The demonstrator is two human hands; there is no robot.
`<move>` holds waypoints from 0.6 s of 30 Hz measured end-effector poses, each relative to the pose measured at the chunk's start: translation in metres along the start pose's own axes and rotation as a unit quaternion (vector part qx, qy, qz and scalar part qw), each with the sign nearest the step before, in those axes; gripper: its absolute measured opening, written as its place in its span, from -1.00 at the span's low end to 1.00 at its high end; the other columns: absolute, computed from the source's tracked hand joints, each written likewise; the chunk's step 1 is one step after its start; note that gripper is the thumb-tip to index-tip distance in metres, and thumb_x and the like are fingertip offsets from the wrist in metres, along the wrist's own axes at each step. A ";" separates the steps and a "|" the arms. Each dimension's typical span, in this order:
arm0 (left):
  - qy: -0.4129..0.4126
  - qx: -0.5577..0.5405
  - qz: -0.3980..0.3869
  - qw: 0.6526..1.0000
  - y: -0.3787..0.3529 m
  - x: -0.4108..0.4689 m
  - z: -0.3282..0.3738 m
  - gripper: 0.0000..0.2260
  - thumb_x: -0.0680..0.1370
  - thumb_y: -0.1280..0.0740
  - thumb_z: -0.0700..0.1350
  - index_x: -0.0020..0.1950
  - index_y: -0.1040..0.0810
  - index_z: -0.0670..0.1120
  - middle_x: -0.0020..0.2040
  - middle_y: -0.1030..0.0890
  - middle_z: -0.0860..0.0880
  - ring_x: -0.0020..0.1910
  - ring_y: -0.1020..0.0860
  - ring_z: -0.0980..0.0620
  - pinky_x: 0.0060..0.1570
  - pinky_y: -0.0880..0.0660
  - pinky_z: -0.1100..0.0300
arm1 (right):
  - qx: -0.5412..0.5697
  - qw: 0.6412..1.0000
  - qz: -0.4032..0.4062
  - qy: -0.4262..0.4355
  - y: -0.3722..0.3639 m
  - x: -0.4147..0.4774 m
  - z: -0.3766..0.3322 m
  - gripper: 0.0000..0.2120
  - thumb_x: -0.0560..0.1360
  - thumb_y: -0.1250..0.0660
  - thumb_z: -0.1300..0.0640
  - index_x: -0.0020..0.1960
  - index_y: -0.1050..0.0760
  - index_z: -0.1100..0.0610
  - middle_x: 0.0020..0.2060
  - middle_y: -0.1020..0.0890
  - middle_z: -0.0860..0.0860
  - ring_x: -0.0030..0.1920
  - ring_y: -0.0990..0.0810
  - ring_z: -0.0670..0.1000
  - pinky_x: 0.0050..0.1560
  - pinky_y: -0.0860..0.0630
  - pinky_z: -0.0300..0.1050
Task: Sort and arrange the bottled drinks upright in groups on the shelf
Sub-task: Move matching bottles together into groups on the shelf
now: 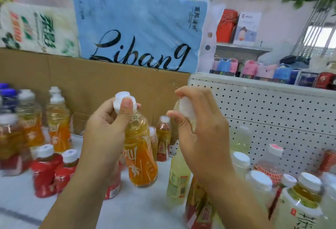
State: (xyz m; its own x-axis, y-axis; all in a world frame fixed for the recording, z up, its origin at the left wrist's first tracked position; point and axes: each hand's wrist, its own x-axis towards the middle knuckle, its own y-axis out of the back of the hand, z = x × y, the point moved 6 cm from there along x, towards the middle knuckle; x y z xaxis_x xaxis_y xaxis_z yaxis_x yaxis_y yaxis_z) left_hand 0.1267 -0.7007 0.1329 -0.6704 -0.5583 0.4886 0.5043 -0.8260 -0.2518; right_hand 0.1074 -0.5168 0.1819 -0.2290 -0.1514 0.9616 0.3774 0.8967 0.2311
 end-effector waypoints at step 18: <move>-0.112 0.056 0.107 0.986 0.276 0.001 0.112 -0.57 0.47 -0.31 0.27 0.08 -0.67 -0.03 -0.03 -0.72 -0.03 0.01 -0.68 -0.09 0.06 -0.61 -0.13 | 0.274 0.961 0.006 -0.027 -0.155 0.007 -0.219 -0.73 0.56 -0.42 0.11 0.22 -0.53 0.15 0.09 -0.60 -0.05 0.02 -0.59 -0.12 0.00 -0.54 -0.20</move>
State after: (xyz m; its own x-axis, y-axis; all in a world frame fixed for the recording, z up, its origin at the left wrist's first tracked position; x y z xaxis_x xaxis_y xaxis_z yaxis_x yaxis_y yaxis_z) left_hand 0.3263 -0.9207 0.1576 -0.4123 -0.6770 0.6096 0.6868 -0.6706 -0.2803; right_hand 0.2436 -0.7482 0.1857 -0.2787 -0.1310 0.9514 -0.1464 0.9849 0.0927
